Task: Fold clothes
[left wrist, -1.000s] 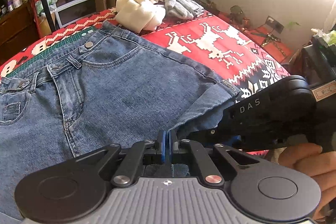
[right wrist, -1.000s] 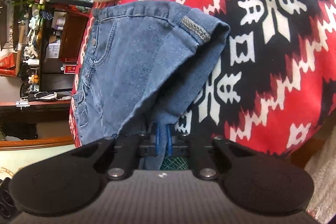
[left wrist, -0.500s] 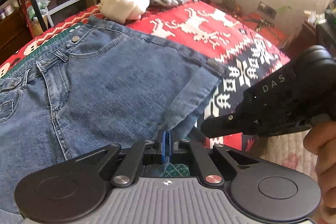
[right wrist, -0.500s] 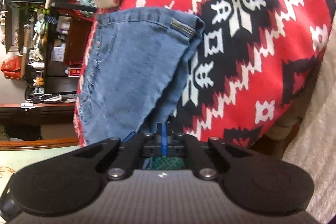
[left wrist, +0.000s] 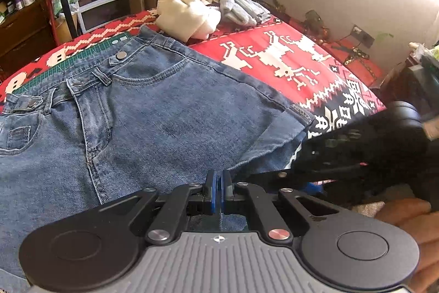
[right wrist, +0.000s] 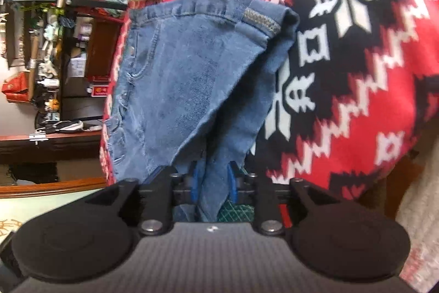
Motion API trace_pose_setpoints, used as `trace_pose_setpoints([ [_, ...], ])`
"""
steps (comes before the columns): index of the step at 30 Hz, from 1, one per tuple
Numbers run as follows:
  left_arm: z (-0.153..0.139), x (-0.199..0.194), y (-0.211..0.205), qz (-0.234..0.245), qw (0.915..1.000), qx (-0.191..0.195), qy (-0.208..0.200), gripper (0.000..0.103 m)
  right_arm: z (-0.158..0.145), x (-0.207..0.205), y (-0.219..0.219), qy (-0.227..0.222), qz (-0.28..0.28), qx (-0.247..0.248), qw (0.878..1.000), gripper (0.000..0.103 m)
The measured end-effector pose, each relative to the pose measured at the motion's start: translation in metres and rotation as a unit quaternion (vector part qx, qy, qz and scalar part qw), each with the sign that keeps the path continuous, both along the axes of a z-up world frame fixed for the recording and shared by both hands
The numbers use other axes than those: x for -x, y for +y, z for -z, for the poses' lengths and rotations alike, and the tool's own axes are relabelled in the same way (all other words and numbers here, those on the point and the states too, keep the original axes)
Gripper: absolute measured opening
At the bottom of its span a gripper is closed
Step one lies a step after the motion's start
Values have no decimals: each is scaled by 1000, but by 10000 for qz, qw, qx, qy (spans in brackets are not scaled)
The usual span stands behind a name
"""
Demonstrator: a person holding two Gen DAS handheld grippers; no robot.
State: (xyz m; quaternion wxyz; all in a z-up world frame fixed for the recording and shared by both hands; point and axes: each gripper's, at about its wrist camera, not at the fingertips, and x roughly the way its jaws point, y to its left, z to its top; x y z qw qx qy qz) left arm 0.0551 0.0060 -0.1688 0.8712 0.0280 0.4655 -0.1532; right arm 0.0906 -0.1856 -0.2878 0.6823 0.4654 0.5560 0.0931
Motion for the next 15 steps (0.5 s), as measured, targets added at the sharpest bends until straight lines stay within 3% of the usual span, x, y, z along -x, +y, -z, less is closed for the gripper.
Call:
trace_pose_setpoints([
  [4, 1, -2, 1, -26, 10000, -13, -3, 3, 10, 0, -11, 156, 282, -259, 9991, 27],
  [9, 0, -5, 6, -121, 9999, 50, 40, 3, 11, -12, 3, 107, 205, -257, 9994, 28],
  [12, 0, -4, 7, -153, 9999, 46, 53, 3, 12, -16, 9, 106, 227, -337, 9991, 36],
  [15, 0, -2, 8, -131, 9999, 46, 78, 3, 14, -13, 3, 125, 249, -471, 9985, 36],
])
